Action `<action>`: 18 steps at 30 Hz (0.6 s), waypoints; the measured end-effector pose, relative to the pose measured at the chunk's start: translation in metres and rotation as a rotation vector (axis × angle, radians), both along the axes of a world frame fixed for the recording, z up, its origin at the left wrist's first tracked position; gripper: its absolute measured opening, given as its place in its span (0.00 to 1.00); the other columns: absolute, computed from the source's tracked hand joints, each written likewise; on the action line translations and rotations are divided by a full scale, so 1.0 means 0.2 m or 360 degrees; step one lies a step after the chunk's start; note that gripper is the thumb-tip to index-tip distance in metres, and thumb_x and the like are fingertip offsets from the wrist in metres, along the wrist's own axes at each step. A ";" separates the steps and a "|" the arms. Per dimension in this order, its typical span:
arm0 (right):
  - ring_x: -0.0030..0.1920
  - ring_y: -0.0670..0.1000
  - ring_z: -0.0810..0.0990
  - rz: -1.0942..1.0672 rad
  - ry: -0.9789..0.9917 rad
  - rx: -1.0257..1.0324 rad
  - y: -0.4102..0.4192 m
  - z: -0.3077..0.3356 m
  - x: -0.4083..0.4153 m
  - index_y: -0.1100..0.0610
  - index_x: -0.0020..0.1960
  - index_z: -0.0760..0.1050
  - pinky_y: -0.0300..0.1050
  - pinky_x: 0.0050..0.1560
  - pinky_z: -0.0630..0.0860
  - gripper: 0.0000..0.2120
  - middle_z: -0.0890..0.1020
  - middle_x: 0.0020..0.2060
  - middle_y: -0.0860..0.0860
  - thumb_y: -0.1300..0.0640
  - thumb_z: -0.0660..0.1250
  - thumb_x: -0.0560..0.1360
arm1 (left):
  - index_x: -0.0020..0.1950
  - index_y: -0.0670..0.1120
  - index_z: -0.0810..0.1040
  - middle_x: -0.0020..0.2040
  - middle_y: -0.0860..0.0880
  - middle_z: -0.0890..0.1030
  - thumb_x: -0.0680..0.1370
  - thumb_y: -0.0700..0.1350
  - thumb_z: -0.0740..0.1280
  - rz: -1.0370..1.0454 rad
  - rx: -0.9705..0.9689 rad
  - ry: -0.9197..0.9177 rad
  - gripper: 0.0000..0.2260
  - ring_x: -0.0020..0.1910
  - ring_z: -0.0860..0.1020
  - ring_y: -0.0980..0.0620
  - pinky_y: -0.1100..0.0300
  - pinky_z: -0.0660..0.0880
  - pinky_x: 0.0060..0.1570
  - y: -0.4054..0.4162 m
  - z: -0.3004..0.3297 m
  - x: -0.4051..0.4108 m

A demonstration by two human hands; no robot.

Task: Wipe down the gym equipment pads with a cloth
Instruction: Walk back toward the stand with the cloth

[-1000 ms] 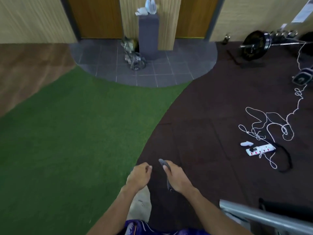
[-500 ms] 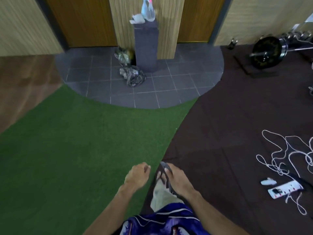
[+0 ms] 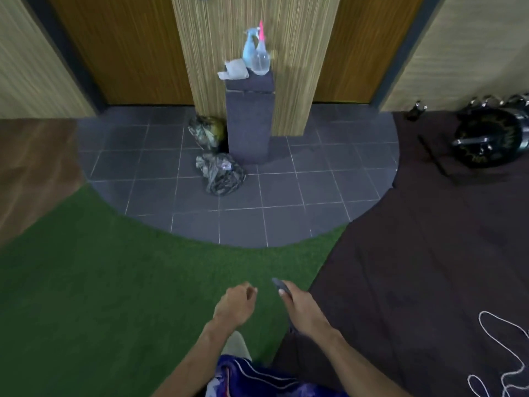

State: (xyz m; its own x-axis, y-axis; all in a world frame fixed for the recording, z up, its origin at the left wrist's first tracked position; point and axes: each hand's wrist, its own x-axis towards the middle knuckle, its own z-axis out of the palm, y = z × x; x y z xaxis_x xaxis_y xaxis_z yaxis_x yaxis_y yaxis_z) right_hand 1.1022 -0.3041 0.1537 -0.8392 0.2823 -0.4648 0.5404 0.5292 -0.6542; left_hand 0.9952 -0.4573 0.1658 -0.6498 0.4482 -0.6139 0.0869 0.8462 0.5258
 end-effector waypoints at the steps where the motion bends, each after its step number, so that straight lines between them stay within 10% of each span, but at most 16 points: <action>1: 0.67 0.52 0.76 -0.0006 0.0021 -0.0003 0.08 -0.01 -0.12 0.52 0.75 0.67 0.45 0.63 0.73 0.20 0.77 0.68 0.50 0.49 0.53 0.85 | 0.55 0.42 0.79 0.45 0.45 0.82 0.84 0.51 0.57 0.0005 -0.0002 0.0007 0.15 0.41 0.79 0.47 0.56 0.75 0.43 0.08 -0.01 -0.12; 7: 0.46 0.53 0.82 -0.0061 0.0082 -0.0018 0.54 -0.08 -0.93 0.50 0.74 0.68 0.40 0.45 0.72 0.19 0.84 0.53 0.59 0.50 0.54 0.85 | 0.50 0.44 0.78 0.51 0.43 0.83 0.84 0.50 0.57 -0.0047 -0.0013 0.0025 0.14 0.48 0.81 0.43 0.53 0.76 0.50 0.55 -0.10 -0.92; 13: 0.51 0.65 0.81 -0.0031 0.0113 -0.0047 1.00 -0.11 -1.78 0.52 0.75 0.67 0.33 0.37 0.69 0.21 0.82 0.54 0.66 0.48 0.51 0.85 | 0.46 0.44 0.73 0.35 0.48 0.74 0.84 0.50 0.56 -0.0082 0.0035 0.0046 0.14 0.39 0.77 0.44 0.55 0.68 0.40 0.99 -0.09 -1.83; 18: 0.60 0.60 0.80 -0.0059 0.0096 -0.0100 1.32 -0.08 -2.40 0.52 0.75 0.67 0.42 0.58 0.75 0.20 0.81 0.60 0.61 0.50 0.53 0.85 | 0.58 0.44 0.78 0.41 0.45 0.79 0.84 0.49 0.56 -0.0023 0.0058 0.0086 0.14 0.37 0.77 0.45 0.52 0.70 0.39 1.28 -0.06 -2.44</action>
State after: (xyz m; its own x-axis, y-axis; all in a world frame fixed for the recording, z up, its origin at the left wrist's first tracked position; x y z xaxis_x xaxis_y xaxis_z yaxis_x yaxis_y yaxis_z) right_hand 0.6220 -0.0407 0.1383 -0.8559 0.2853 -0.4313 0.5171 0.4666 -0.7175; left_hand 0.5075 -0.2010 0.1533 -0.6748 0.4793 -0.5611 0.1282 0.8250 0.5504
